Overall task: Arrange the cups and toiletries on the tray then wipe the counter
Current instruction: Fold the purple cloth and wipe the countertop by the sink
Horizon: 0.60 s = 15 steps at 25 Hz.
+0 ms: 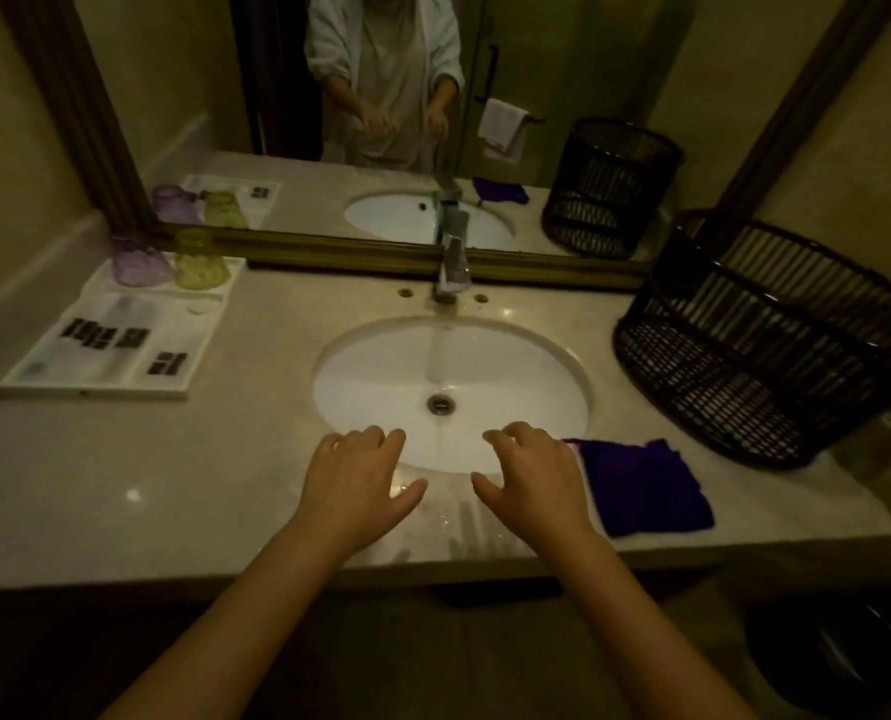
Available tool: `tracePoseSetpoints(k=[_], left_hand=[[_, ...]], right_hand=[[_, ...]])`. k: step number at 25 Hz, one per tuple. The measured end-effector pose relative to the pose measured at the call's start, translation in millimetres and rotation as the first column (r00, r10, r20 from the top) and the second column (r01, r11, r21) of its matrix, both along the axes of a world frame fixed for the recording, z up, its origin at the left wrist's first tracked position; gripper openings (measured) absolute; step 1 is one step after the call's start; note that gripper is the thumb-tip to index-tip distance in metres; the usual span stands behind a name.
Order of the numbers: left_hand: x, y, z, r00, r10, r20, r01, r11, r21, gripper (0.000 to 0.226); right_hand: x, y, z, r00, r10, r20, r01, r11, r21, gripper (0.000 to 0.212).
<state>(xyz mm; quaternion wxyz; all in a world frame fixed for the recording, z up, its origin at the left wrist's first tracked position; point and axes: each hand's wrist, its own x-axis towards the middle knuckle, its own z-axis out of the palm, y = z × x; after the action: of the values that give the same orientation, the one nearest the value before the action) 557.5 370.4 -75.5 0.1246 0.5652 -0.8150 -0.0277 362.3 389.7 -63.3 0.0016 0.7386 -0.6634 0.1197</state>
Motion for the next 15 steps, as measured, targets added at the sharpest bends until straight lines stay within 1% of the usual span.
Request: tracePoseSetpoints(k=[3, 7, 13, 15], left_hand=[[-47.0, 19.1, 6.4, 0.999, -0.039, -0.023, 0.039, 0.999, -0.002, 0.056], [-103.1, 23.1, 8.8, 0.994, -0.099, -0.036, 0.099, 0.995, 0.009, 0.053], [-186.9, -5.7, -11.2, 0.959, -0.249, -0.133, 0.265, 0.957, 0.119, 0.049], [-215.0, -21.2, -17.5, 0.944, -0.281, -0.173, 0.306, 0.942, 0.138, 0.049]], right_hand=[[-47.7, 22.1, 3.5, 0.999, -0.013, 0.033, 0.013, 1.0, -0.001, 0.05], [-104.8, 32.9, -1.6, 0.996, -0.069, 0.054, 0.069, 0.998, 0.014, 0.05], [-194.3, 21.1, -14.0, 0.97, -0.231, 0.069, 0.227, 0.971, 0.07, 0.049], [-218.4, 11.2, -18.0, 0.965, -0.255, 0.062, 0.247, 0.963, 0.111, 0.05]])
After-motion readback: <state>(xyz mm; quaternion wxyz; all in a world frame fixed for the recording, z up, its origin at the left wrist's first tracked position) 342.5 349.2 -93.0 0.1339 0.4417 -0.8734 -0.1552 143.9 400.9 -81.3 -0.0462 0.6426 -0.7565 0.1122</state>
